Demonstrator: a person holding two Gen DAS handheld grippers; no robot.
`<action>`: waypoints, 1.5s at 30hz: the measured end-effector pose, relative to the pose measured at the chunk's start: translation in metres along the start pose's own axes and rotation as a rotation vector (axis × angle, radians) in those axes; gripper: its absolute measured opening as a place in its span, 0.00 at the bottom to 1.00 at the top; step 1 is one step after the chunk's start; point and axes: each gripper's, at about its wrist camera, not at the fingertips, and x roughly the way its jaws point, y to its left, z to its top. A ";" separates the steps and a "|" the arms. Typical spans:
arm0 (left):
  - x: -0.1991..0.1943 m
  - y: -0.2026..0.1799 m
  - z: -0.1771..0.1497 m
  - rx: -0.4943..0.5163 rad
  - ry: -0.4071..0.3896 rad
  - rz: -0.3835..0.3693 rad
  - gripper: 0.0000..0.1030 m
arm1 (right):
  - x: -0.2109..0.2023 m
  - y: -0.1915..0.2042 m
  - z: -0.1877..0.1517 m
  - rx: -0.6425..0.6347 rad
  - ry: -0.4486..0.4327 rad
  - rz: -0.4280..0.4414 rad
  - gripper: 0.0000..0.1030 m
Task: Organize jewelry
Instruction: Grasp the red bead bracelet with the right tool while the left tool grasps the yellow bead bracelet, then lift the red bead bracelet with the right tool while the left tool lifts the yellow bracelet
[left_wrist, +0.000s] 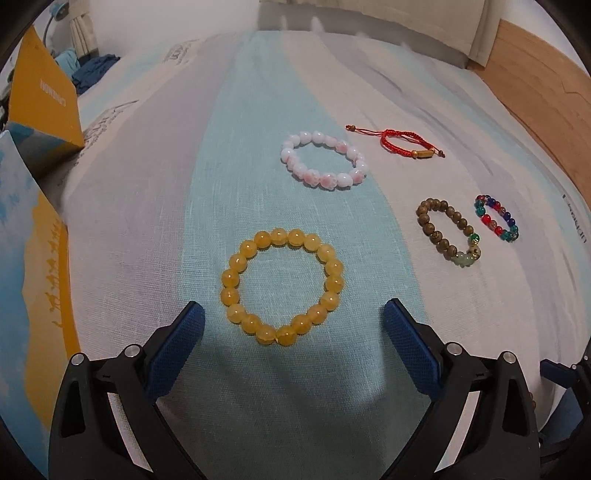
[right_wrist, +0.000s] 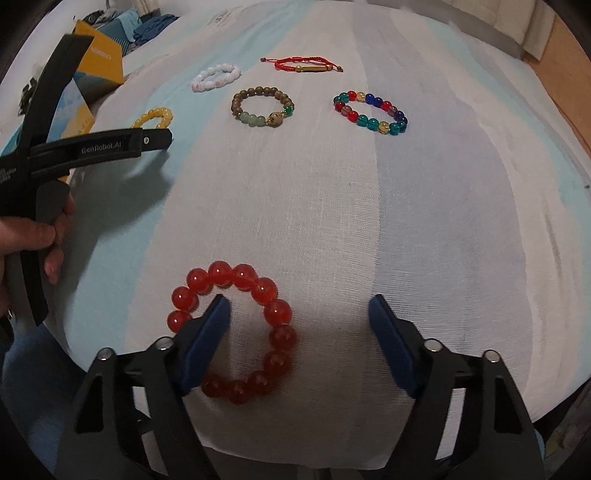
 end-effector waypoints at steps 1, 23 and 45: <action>-0.001 0.000 0.000 -0.001 -0.001 0.001 0.87 | -0.001 0.000 0.000 -0.006 -0.002 -0.005 0.66; -0.011 0.003 -0.005 0.007 0.063 -0.062 0.10 | -0.009 0.003 -0.004 -0.054 -0.018 -0.020 0.15; -0.038 -0.001 0.000 0.008 0.023 -0.068 0.09 | -0.020 -0.008 -0.001 0.014 -0.010 0.035 0.14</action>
